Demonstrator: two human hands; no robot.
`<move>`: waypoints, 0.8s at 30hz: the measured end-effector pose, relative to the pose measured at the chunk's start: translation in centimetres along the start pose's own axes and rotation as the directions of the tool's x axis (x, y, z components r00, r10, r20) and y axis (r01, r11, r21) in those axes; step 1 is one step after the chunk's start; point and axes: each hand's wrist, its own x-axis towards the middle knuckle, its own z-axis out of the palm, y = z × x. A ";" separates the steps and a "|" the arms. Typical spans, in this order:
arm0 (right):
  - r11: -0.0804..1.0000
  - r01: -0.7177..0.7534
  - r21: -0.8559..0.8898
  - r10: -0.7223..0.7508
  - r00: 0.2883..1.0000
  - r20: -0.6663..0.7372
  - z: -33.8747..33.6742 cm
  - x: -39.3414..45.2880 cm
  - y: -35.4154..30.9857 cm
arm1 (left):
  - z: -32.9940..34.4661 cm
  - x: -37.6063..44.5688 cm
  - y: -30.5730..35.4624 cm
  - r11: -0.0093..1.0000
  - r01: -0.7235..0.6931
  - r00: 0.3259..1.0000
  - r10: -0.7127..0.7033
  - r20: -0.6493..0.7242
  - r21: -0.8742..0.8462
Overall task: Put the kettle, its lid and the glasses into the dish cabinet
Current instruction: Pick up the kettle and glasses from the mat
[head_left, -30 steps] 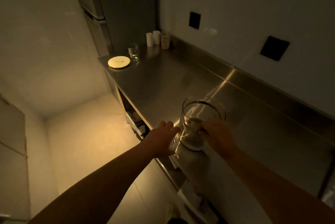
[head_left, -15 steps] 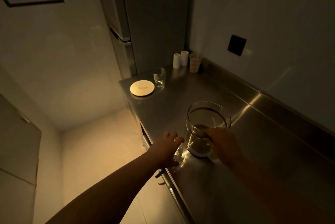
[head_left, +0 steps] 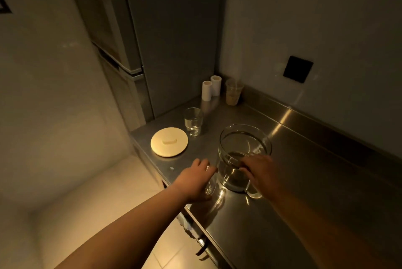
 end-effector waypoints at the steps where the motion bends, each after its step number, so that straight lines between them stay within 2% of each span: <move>1: 1.000 -0.019 -0.023 0.019 1.000 -0.009 0.4 0.9 -0.3 | -0.1 0.5 -1.2 1.000 -0.010 1.000 0.010 0.008 0.001; 9: 0.989 -0.145 -0.032 0.144 0.989 -0.034 2.9 5.8 -2.1 | -0.4 3.2 -6.9 0.999 -0.054 0.998 0.054 0.043 -0.008; 19: 0.992 -0.127 0.028 0.127 0.992 -0.002 3.3 9.3 -1.9 | 0.2 5.4 -7.8 0.998 -0.015 0.996 0.020 0.086 -0.061; 24: 0.993 -0.116 0.024 0.117 0.992 -0.038 3.4 9.5 -2.1 | 0.6 5.7 -7.6 0.998 -0.003 0.996 0.008 0.092 -0.058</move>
